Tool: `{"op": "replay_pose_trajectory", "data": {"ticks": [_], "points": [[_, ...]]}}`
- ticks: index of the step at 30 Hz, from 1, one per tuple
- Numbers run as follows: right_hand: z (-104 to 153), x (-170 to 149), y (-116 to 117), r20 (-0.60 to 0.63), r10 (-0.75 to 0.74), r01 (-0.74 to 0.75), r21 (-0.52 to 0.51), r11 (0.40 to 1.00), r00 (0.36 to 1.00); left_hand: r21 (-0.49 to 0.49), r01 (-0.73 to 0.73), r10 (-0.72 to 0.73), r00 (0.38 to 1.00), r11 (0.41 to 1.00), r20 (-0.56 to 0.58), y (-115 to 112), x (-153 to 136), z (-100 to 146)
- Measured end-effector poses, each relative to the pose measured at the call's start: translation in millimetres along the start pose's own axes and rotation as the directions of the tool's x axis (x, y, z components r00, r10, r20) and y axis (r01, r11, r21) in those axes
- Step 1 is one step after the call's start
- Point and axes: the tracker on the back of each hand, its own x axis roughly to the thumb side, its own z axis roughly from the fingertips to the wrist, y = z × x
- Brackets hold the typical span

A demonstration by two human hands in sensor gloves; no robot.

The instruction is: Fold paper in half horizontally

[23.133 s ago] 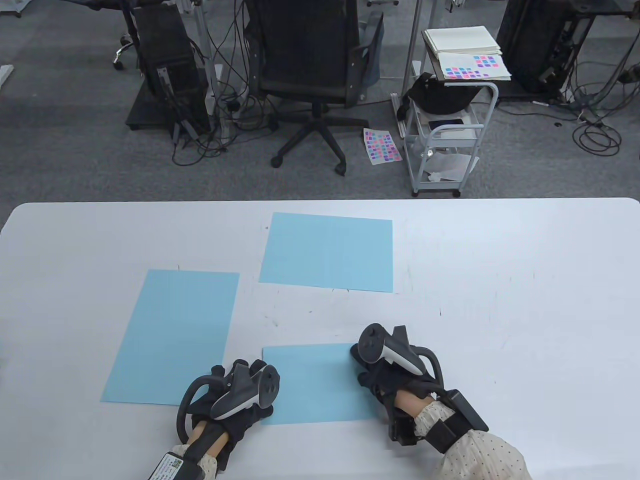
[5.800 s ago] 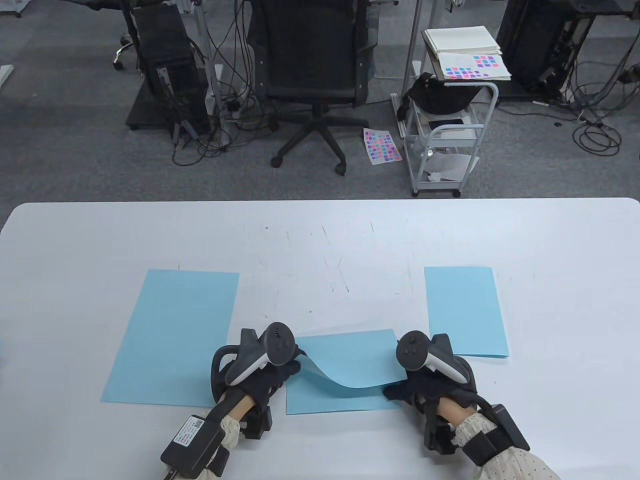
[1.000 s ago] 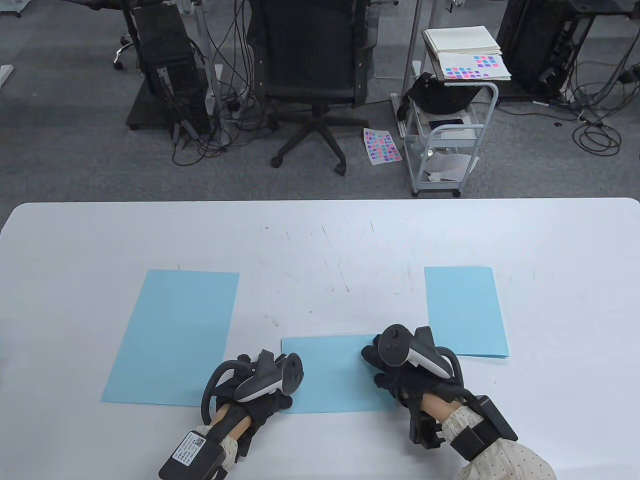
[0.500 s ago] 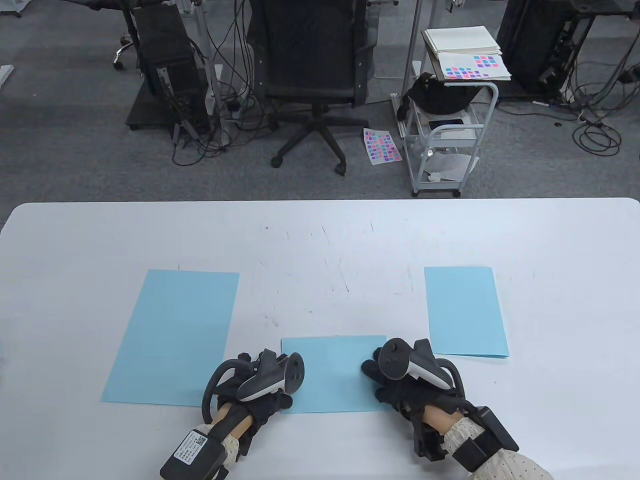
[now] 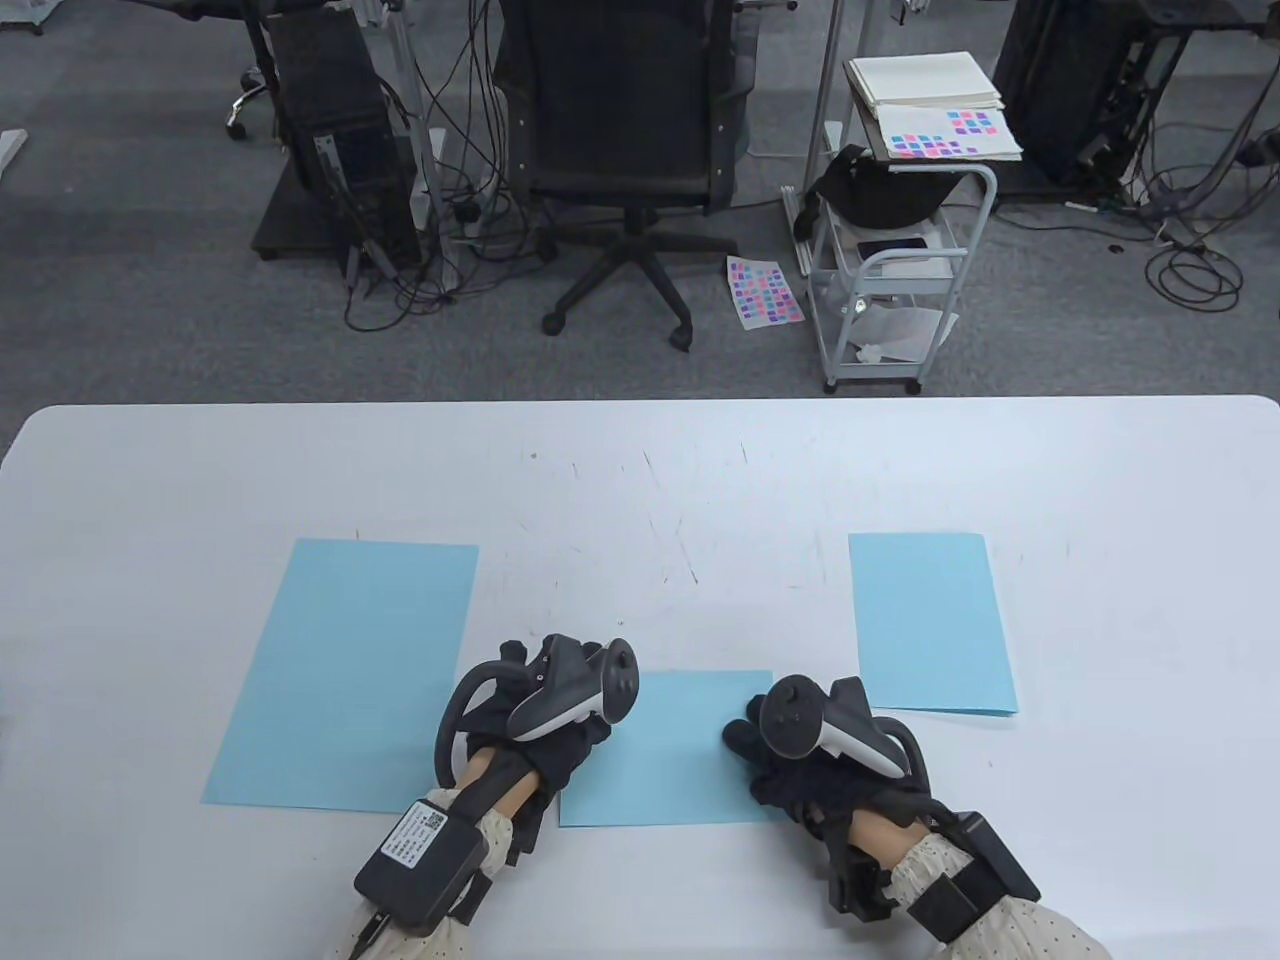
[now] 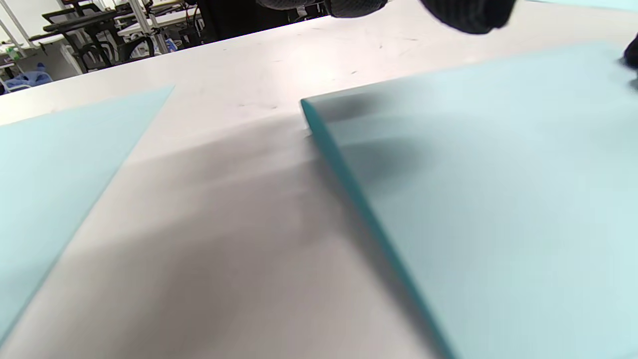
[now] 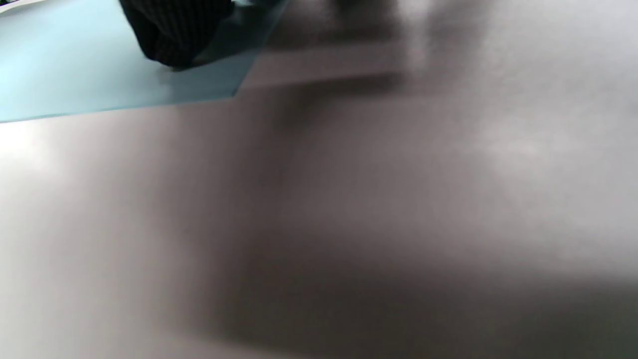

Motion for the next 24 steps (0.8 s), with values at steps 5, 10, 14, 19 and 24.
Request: {"op": "replay_pose_trajectory", "data": {"ticks": [5,10,14,19,24], "points": [[0,0,0,0.003,0.002,-0.002,-0.001,1.0,1.0,-0.062,-0.043,0.048,0.996,0.997,0.075,-1,31,-16],[0,0,0,0.009,0.008,-0.008,0.002,1.0,1.0,-0.115,-0.022,0.036,0.992,0.993,0.12,-11,57,-23],[0,0,0,0.011,0.01,-0.01,0.002,1.0,1.0,-0.145,-0.017,0.031,0.995,0.989,0.092,-20,58,-27],[1,1,1,0.008,0.017,-0.017,0.007,1.0,1.0,-0.161,-0.029,0.04,0.997,0.987,0.068,-28,51,-29],[1,1,1,0.003,0.026,-0.026,0.009,1.0,1.0,-0.135,0.002,0.004,0.999,0.991,0.045,-30,43,-25]]}}
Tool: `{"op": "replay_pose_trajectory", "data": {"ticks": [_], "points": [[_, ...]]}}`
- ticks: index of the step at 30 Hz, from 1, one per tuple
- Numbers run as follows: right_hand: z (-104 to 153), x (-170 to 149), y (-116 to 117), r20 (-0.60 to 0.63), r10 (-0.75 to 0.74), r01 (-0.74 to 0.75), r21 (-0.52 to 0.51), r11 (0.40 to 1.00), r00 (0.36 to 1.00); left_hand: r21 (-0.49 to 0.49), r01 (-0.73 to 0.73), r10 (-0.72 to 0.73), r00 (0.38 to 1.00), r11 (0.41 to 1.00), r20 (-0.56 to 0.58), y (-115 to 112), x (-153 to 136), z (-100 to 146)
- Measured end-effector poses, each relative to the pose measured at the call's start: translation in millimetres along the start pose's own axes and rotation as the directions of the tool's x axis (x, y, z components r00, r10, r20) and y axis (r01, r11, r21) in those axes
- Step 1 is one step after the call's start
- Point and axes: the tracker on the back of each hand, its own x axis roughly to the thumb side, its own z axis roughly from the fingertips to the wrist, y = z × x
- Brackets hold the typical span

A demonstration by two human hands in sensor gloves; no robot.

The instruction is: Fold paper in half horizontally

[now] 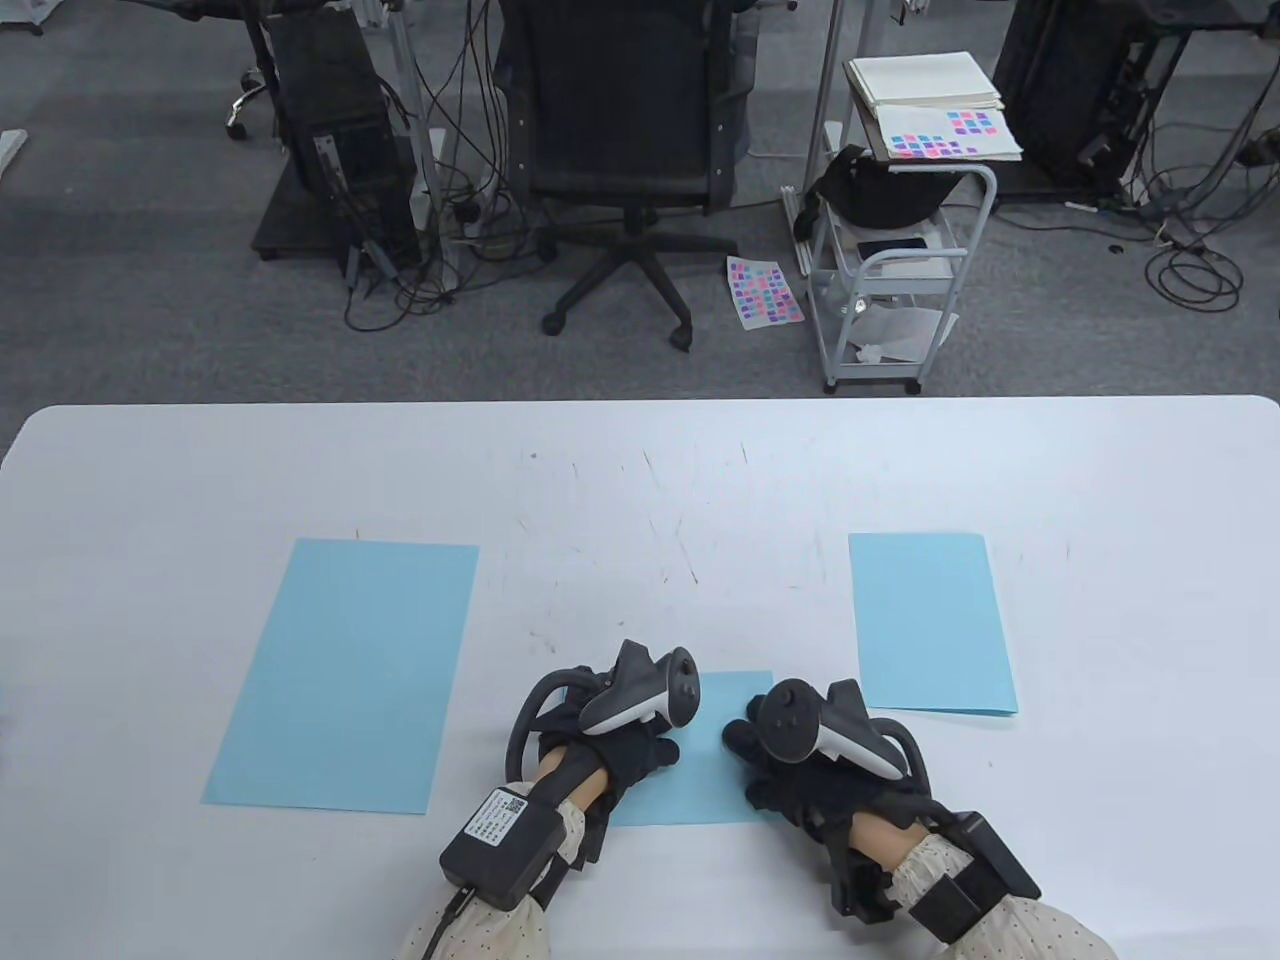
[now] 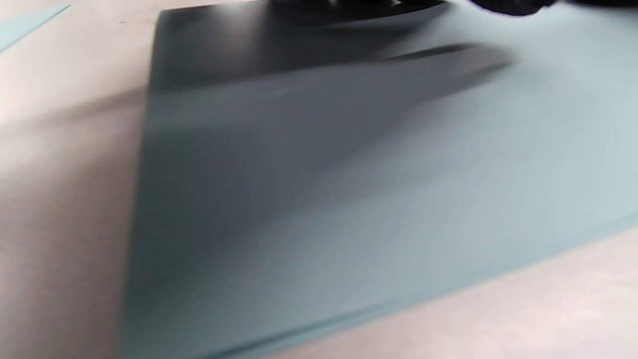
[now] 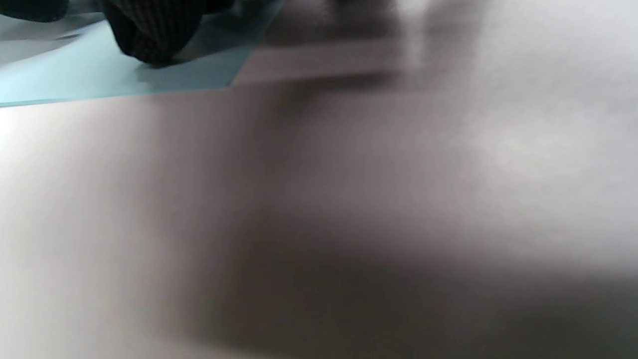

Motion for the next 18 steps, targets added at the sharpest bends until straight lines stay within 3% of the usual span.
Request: {"op": "replay_pose_trajectory", "data": {"ticks": [18], "points": [[1,1,1,-0.009,0.012,-0.012,-0.009,1.0,1.0,0.013,-0.07,0.071,0.996,0.997,-0.059,-12,-33,5]]}}
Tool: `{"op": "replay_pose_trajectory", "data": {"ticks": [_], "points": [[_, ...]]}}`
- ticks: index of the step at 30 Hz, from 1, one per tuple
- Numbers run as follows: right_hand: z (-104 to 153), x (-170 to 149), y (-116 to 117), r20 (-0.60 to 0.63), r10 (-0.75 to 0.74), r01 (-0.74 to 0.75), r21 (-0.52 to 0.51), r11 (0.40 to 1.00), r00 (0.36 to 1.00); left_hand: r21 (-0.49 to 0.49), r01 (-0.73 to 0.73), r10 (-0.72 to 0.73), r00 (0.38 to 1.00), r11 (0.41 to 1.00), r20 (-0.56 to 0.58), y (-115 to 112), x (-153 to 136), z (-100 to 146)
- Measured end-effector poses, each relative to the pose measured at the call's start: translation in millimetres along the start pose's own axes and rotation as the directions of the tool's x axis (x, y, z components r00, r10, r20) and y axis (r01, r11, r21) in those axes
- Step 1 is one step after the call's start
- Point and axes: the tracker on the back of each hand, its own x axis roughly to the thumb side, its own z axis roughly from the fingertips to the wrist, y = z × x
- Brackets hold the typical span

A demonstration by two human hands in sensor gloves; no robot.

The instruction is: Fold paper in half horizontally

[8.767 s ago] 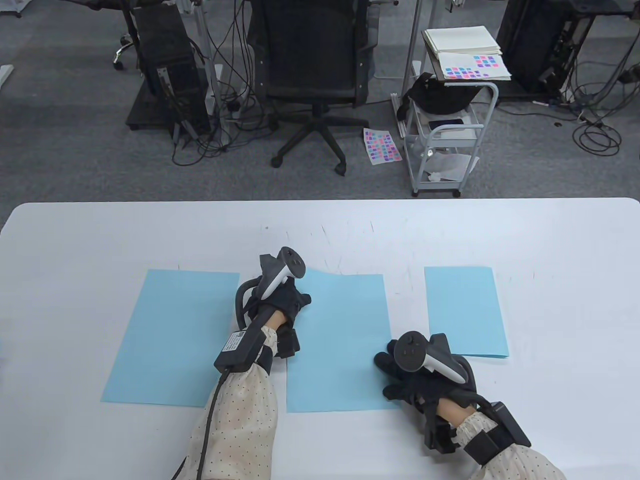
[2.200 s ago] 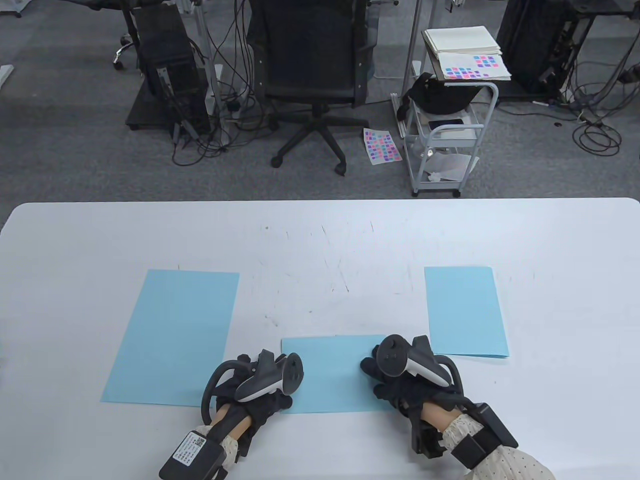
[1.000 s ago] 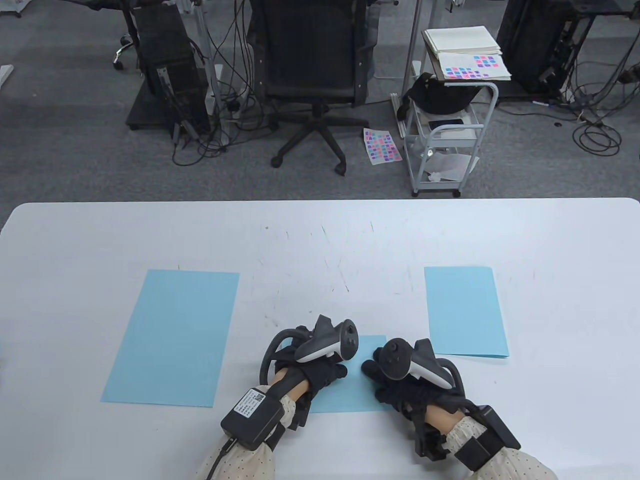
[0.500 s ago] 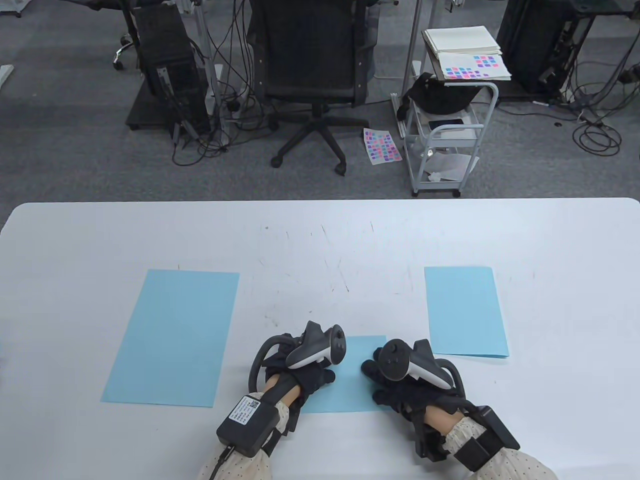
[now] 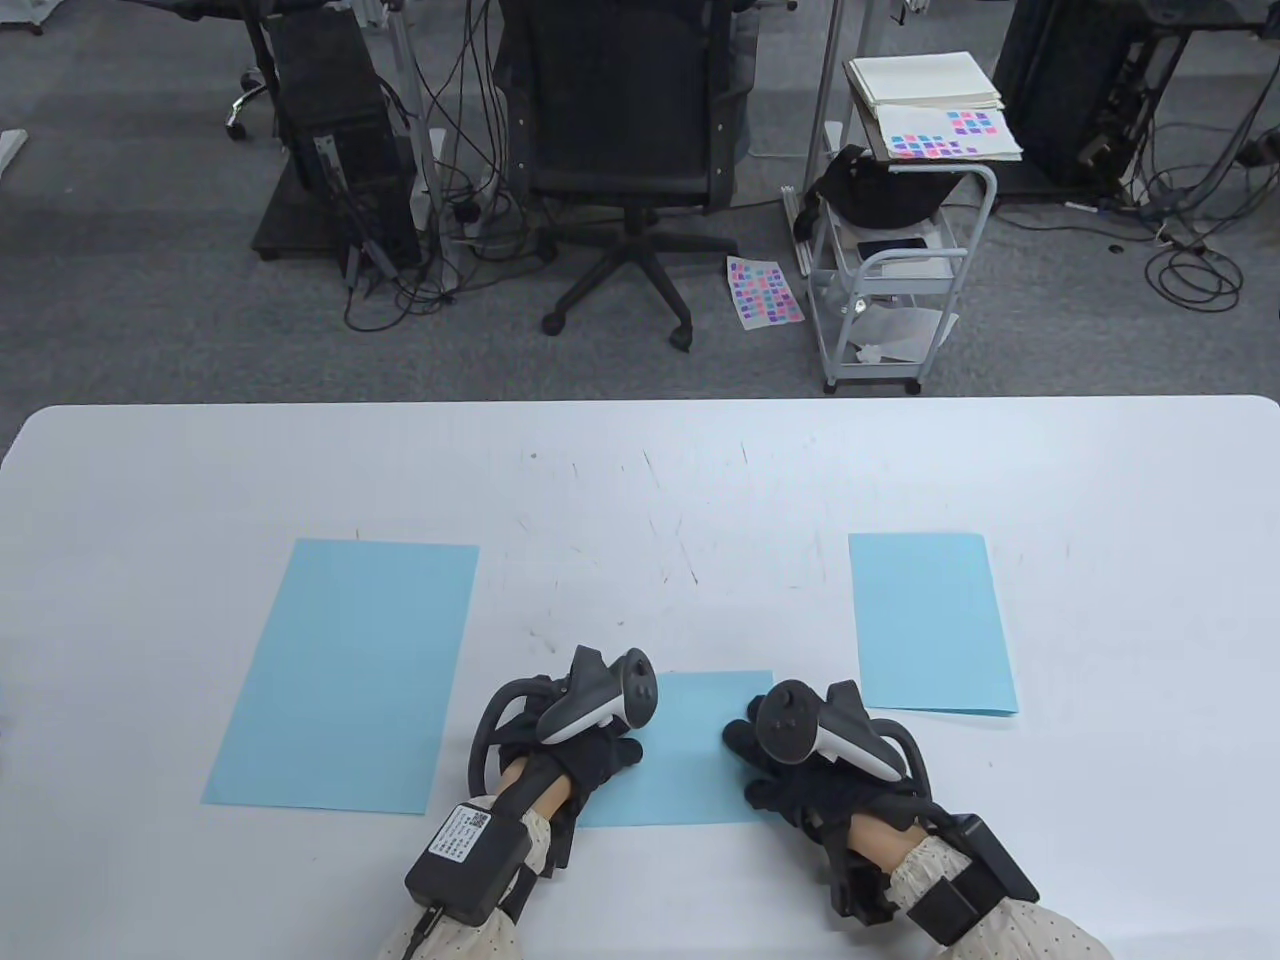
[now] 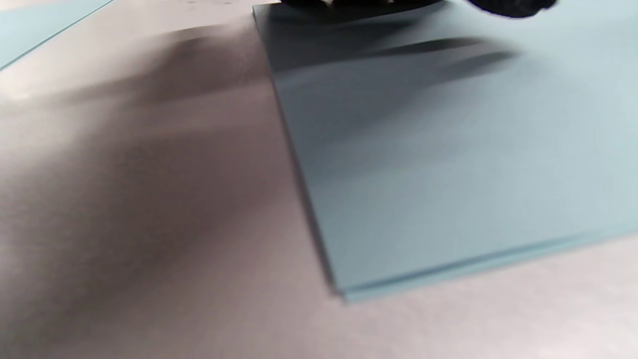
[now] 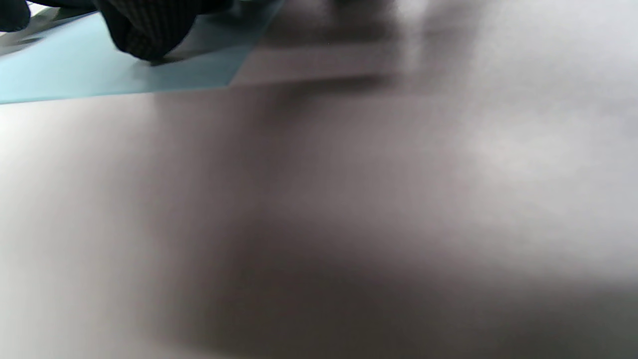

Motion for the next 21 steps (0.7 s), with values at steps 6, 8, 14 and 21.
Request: {"op": "replay_pose_trajectory", "data": {"ticks": [6,8,14,21], "points": [[0,0,0,-0.002,0.0,0.0,-0.003,1.0,1.0,-0.022,-0.042,0.042,0.999,0.999,-0.023,-1,-11,-1],[0,0,0,-0.002,0.001,-0.001,-0.004,1.0,1.0,-0.025,-0.044,0.043,0.999,0.999,-0.027,-2,-14,-1],[0,0,0,-0.003,0.0,0.0,-0.006,1.0,1.0,-0.032,-0.07,0.068,0.997,0.997,-0.048,-3,-24,-2],[0,0,1,-0.005,0.002,-0.002,-0.01,1.0,1.0,-0.035,-0.065,0.063,0.996,0.997,-0.067,-3,-33,-2]]}}
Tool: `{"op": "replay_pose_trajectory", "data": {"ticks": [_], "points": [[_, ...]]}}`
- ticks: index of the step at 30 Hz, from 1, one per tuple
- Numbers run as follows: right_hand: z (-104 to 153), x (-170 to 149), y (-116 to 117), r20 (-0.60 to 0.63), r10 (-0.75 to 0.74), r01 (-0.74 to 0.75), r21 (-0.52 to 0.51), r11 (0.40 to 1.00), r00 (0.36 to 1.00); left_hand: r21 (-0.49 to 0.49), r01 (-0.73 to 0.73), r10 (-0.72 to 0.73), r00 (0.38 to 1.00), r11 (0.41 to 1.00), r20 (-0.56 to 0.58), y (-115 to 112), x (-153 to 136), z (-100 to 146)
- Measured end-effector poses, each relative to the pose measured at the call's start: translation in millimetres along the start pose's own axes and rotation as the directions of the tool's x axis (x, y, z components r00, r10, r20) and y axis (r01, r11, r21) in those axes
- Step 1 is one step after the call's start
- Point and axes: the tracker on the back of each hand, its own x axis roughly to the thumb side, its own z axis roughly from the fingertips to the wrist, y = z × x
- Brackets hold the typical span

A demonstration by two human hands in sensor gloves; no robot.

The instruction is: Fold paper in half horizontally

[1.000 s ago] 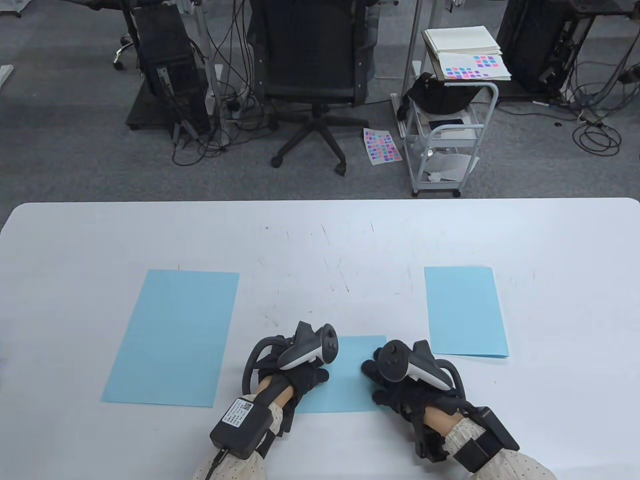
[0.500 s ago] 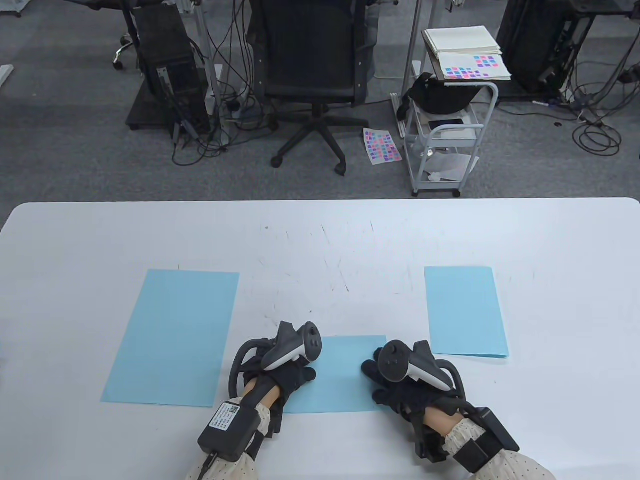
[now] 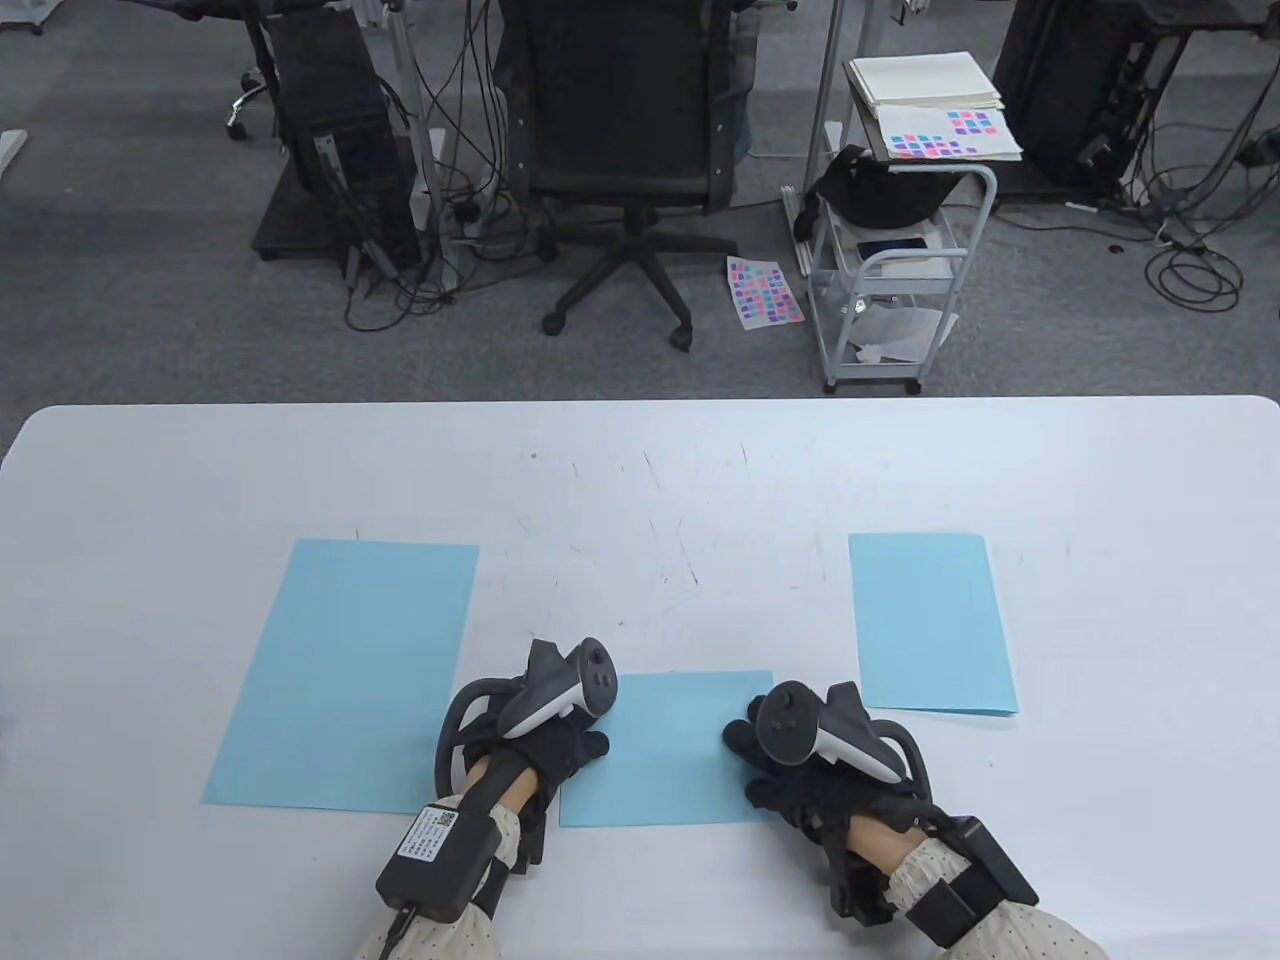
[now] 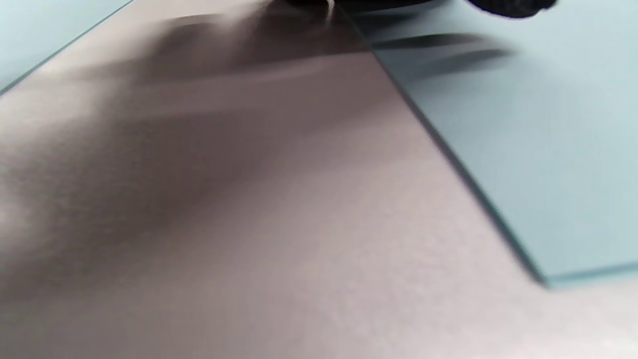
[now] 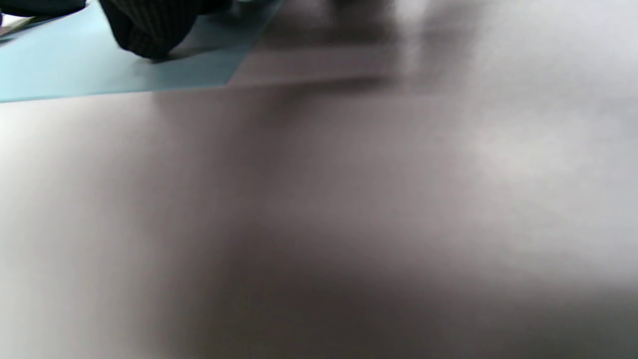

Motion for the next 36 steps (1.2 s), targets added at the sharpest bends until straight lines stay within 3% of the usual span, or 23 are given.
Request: {"op": "replay_pose_trajectory", "data": {"ticks": [12,31,36], "points": [[0,0,0,-0.002,0.002,-0.002,0.0,1.0,1.0,-0.016,-0.014,0.014,0.999,1.0,-0.029,-1,-15,-1],[0,1,0,-0.003,0.006,-0.006,-0.004,1.0,1.0,-0.013,0.007,-0.007,0.999,1.0,-0.043,1,-16,5],[0,1,0,0.0,0.003,-0.003,-0.005,1.0,1.0,0.053,-0.03,0.031,0.999,0.998,-0.021,9,-17,18]]}}
